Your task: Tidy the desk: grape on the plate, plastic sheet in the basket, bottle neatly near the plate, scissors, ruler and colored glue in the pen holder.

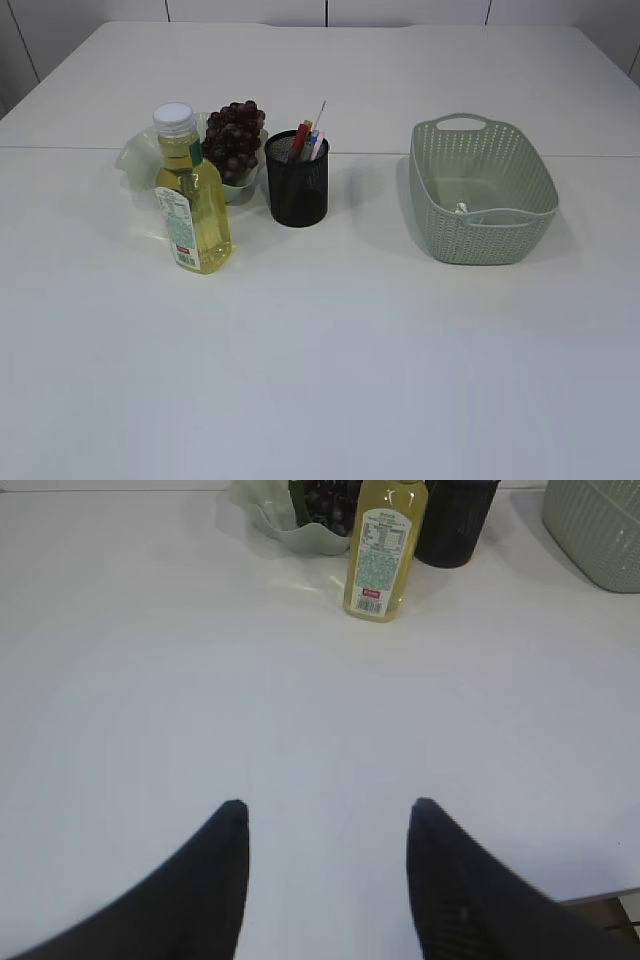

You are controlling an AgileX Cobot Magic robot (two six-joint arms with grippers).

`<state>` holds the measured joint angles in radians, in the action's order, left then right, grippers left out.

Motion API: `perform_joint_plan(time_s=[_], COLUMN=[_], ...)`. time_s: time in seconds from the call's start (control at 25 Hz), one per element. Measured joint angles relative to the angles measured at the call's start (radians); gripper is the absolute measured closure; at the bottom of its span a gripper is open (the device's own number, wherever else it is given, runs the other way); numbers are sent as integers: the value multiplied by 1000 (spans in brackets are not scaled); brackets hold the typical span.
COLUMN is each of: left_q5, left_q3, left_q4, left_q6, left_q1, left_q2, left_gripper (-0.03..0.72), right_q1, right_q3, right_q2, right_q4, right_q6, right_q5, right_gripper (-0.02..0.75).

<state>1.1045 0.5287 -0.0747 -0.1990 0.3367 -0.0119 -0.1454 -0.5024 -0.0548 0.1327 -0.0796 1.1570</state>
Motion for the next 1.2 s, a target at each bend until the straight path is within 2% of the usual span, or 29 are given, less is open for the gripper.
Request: perform_joint_plan(time_s=[0.52,0.88,1.08,1.2], left_q5=[0,0,0,0], left_q3=[0,0,0,0], left_q4=[0,0,0,0], left_q6=[0,0,0,0], left_q1=[-7,-192,-251,-266], left_q2=[0,0,0,0], left_gripper=[309,309,309,309], right_q1=[12,166,235,239], right_q3=[0,0,0,0], right_q2=[55,73,73,73], right_q4=[2,2,2,2], right_q6=[0,0,0,0], right_q5=[-2,-2,-2,-2], right_gripper=[261,261,261,261])
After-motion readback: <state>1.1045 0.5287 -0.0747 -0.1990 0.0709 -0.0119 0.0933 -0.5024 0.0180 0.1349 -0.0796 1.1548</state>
